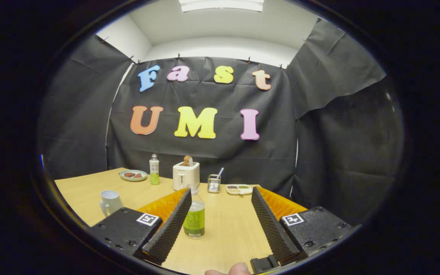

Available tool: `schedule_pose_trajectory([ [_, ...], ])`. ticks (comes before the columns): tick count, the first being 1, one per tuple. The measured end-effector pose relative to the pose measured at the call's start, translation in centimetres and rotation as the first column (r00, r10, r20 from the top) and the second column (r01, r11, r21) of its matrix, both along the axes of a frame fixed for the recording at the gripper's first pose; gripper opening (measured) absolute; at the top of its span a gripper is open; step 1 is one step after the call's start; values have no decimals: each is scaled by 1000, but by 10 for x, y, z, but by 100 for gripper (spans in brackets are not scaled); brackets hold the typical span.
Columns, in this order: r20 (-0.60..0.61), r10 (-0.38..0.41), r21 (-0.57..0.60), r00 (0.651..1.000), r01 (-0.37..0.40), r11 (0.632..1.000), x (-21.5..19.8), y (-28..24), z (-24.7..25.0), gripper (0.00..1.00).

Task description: Take the bottle from table, then pour the juice into the cup, finally place the bottle on the coaster

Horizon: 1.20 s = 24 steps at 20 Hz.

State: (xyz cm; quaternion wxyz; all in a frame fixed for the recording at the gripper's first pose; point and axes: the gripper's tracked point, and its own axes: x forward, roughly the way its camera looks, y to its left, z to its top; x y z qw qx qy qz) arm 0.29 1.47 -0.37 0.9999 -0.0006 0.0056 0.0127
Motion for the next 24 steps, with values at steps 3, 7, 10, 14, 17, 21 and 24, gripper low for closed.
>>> schedule_pose_trajectory([
  [3,-16,13,-1,1000,-13,1000,4,8,-8,100],
  [7,-29,26,8,999,-26,1000,11,16,-25,100],
  [10,-47,41,17,998,-40,999,19,27,-42,100],
  [14,-67,57,43,996,-54,998,31,39,-59,100],
  [17,-87,71,44,994,-68,997,43,53,-76,100],
  [21,-142,76,37,987,-71,997,63,65,-100,100],
  [24,-176,69,54,982,-60,997,75,68,-111,100],
])
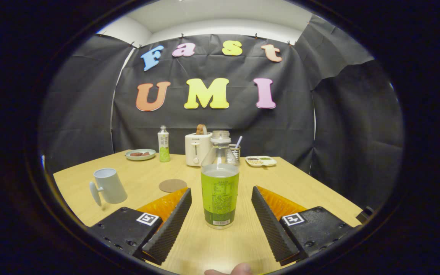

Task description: Take the bottle from table, then pour the juice into the cup, finally place the bottle on the coaster

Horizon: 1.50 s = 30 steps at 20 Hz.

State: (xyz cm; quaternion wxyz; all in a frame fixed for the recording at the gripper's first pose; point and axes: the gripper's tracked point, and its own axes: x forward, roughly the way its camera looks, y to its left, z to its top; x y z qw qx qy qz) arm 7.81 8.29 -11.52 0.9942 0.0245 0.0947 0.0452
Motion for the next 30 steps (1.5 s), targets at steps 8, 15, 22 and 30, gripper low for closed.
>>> schedule_pose_trajectory([
  [8,-76,-14,15,997,15,1000,34,7,-18,100],
  [15,-117,-22,33,993,26,999,54,13,-25,100],
  [22,-114,-11,63,993,19,998,55,22,-11,85],
  [30,-60,46,-192,997,-56,980,52,44,29,78],
])
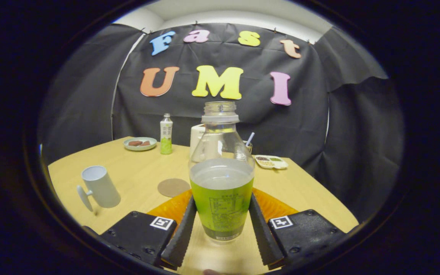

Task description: Take the bottle from table, then pour the juice into the cup, finally place the bottle on the coaster

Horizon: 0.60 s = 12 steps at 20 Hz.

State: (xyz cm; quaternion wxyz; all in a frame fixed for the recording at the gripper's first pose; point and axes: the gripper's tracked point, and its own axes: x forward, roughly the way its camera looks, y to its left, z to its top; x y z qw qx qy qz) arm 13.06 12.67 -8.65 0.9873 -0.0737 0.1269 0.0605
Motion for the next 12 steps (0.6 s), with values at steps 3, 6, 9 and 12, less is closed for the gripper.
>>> schedule_pose_trajectory([
  [3,36,19,-141,999,-14,990,5,7,17,77],
  [6,51,33,-261,998,-18,965,14,14,26,77],
  [9,60,60,-368,996,-33,929,20,28,32,78],
  [12,84,110,-502,990,-53,863,25,45,37,78],
])
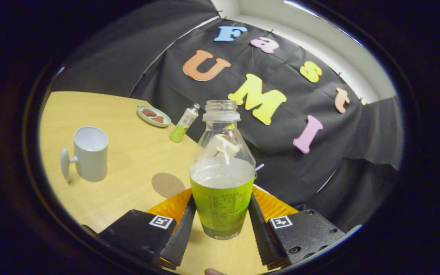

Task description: Take the bottle from table, then pour the juice into the cup, finally place the bottle on the coaster

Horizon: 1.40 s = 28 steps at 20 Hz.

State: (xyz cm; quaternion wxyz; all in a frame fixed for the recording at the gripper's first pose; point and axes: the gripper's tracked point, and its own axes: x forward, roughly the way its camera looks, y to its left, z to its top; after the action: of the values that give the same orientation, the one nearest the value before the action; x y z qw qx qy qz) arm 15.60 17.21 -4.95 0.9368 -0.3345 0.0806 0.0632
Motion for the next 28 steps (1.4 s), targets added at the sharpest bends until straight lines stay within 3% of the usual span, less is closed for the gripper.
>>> schedule_pose_trajectory([
  [5,42,35,-153,998,-28,988,8,22,3,78],
  [8,51,73,-268,996,-57,962,15,38,1,78],
  [19,161,159,-581,974,-36,813,17,66,16,78],
  [28,227,225,-725,947,10,688,21,80,34,78],
])
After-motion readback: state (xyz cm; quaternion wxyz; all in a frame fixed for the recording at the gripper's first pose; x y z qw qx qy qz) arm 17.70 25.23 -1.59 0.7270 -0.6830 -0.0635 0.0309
